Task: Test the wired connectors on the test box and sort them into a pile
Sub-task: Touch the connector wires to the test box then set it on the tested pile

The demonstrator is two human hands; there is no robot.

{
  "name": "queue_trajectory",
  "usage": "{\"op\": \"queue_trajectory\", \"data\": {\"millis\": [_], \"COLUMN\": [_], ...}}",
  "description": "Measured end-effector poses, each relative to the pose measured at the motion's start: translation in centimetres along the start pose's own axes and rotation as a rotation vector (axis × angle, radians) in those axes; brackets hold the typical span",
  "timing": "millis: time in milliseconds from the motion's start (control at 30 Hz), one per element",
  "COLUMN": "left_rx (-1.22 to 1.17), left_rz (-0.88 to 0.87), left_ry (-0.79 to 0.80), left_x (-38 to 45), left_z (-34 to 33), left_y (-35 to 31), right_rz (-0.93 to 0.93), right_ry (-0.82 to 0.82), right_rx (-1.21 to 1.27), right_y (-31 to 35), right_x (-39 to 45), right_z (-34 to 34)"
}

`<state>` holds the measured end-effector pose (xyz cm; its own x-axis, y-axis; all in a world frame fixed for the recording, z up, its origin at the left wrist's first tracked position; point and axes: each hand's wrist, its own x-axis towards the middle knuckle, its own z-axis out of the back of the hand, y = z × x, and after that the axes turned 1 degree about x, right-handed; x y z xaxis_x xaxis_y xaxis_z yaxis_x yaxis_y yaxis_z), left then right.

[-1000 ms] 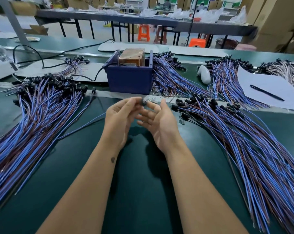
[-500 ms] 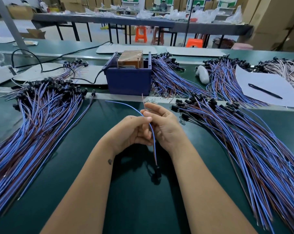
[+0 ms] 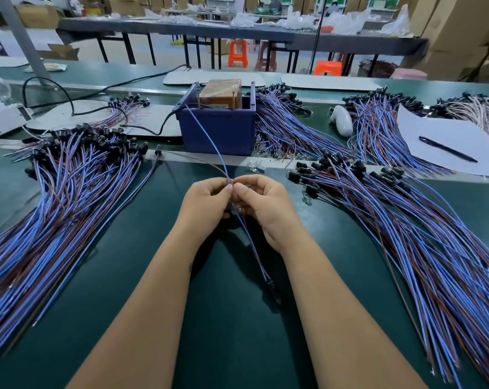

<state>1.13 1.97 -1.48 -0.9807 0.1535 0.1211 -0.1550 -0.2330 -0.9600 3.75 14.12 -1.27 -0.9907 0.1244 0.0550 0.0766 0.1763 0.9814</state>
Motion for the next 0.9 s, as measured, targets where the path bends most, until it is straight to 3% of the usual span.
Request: {"op": "queue_trajectory", "data": {"millis": [267,600,767,900], "left_rx": [0.110,0.284,0.236,0.157], "left_rz": [-0.083,-0.185,-0.181,-0.105], "left_ry": [0.078,0.021,-0.097,-0.190], "left_x": [-0.5,0.0,0.0,0.5], "left_z": [-0.1,-0.1,-0.1,0.2], "left_y": [0.0,0.8,0.9,1.0], "right_rz": [0.088,0.124,0.153,0.197], "right_ry": [-0.112,-0.113,-0.156,-0.042], "right_rx": [-0.244,-0.445,-0.514,-0.725], "right_y": [-0.1,-0.2,-0.3,-0.5], "right_x": [-0.1,-0.1,-0.1,-0.1], "right_z": [0.2,0.1,0.2,-0.1]}}
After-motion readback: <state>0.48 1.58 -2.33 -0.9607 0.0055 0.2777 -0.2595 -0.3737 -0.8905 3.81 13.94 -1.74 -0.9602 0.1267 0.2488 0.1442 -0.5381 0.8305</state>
